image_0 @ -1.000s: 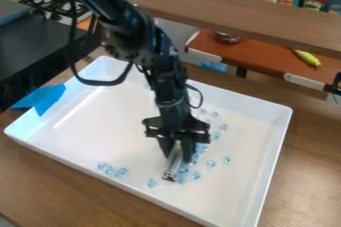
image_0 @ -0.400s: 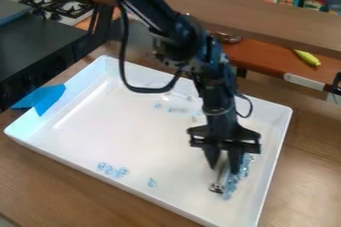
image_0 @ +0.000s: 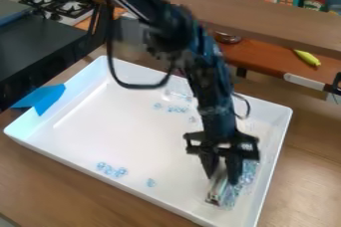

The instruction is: Sweep into pile

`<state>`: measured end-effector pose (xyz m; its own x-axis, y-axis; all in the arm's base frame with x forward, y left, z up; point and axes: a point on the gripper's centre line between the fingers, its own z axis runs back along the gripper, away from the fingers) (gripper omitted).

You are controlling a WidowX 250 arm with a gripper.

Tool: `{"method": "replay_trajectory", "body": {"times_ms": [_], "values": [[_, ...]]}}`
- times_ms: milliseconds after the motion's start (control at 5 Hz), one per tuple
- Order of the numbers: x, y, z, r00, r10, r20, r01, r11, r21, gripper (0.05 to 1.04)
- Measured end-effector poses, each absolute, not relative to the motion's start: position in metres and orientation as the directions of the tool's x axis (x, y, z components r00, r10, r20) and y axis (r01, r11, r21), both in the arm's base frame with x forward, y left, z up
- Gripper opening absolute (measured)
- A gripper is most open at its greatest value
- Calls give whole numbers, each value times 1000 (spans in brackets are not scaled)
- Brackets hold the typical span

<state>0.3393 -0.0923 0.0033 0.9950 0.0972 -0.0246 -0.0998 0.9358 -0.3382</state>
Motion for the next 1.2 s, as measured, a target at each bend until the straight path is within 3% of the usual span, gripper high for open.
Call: {"method": "replay_trajectory", "body": {"times_ms": [200, 400, 800, 1200], "values": [[344, -48, 32, 992, 128, 10, -115, 921, -372, 391], [340, -17, 39, 993, 119, 9, -107, 923, -371, 391], [331, 52, 34, 998, 52, 45, -40, 968, -246, 391], [320, 90, 19, 999, 21, 37, -16, 989, -149, 391]]}}
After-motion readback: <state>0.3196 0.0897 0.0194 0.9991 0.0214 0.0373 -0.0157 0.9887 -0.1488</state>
